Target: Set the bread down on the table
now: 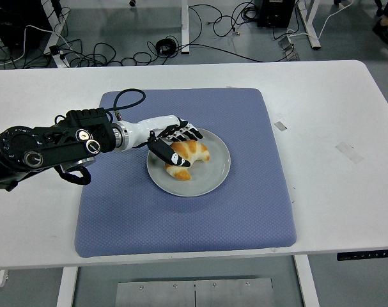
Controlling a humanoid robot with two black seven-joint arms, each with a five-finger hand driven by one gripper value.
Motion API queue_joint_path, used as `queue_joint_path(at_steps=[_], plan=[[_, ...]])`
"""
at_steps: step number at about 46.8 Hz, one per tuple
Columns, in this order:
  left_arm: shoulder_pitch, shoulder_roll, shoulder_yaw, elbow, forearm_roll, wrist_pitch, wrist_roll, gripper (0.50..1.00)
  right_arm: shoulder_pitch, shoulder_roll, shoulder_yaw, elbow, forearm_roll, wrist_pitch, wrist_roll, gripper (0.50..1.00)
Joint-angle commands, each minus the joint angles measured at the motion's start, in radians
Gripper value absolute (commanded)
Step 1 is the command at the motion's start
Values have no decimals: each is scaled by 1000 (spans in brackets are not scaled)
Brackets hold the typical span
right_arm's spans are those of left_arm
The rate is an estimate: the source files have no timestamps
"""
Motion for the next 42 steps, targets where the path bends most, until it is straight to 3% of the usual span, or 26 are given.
queue_joint_path(at_steps=[1,10,21,33,42], plan=[[0,-1,0,0,1,0,0,757,0,0,0,0,0,0,1,1000],[-6,1,2,0,5,0,-1,751,0,0,0,0,0,0,0,1000],[-9,4,0,0,10,-3,-1,678,0,0,0,0,0,0,0,1000],[-9,10,0,-2,10,-8,-3,639,-1,0,0,0,0,0,1,1000],[-11,10,0,-2,10,-6,-3,660,0,0,0,0,0,0,1,1000]])
